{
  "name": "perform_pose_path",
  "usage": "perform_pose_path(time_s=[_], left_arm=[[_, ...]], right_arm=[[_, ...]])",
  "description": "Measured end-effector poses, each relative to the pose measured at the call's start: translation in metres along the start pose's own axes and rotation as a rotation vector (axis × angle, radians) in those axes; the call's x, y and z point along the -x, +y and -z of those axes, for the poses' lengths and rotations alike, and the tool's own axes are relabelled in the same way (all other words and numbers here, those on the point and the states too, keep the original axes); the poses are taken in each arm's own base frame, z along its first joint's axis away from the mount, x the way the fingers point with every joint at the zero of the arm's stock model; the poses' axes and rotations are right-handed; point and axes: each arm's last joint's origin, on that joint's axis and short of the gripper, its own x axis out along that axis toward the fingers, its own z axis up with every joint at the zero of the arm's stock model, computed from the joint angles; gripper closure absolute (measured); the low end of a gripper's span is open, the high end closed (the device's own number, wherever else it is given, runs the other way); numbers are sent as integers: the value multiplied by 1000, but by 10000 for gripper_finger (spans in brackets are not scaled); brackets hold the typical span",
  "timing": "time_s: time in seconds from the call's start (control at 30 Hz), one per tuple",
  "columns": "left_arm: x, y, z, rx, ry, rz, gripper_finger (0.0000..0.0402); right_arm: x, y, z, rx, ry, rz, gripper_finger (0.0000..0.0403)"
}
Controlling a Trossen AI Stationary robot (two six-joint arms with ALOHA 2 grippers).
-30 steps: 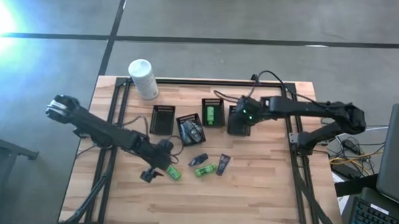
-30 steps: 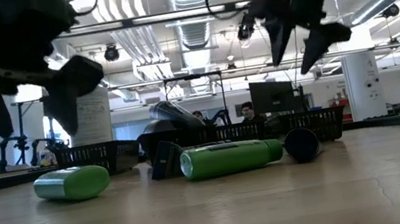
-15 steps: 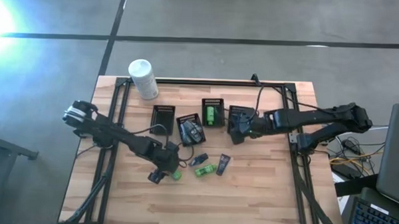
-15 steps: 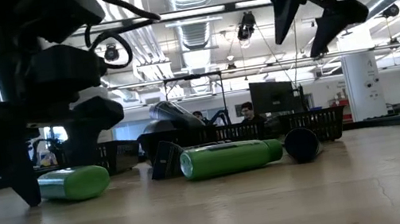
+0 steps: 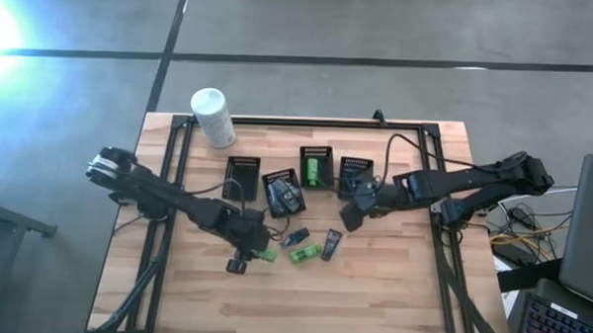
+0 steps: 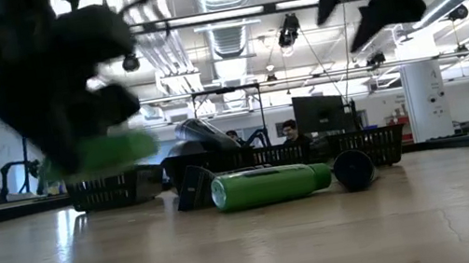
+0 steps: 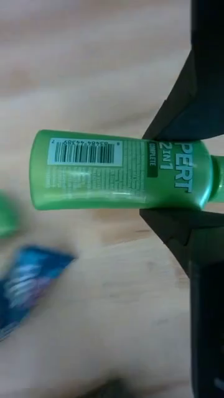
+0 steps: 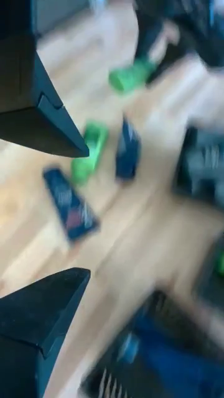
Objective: Pick & Place Travel size toiletries
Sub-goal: Put the left shampoo bottle in the middle right bin
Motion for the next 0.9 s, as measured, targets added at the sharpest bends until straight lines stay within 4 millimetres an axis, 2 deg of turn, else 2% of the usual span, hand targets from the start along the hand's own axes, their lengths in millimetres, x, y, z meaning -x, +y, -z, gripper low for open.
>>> perform_pose_path(time_s=[0.17, 0.27, 0.37, 0.5, 0.6, 0.77, 0.9], left_arm=[[43, -1, -25, 95, -253, 27, 254], [63, 8, -36, 210, -417, 36, 253], [75, 21, -40, 316, -508, -18, 253], [82, 35, -44, 383, -564, -139, 252], [84, 43, -52, 445, -624, -148, 252], [75, 53, -63, 462, -614, -212, 252], [66, 61, -78, 454, -606, -259, 251]], right_arm=[[1, 21, -1, 75, -76, -200, 114], [4, 32, -5, 81, -139, -314, 117], [5, 35, -7, 27, -153, -358, 112], [2, 35, -7, -51, -145, -357, 95], [2, 36, -9, -95, -189, -355, 79], [4, 38, -15, -200, -227, -392, 58], [-3, 39, -18, -247, -254, -384, 49]])
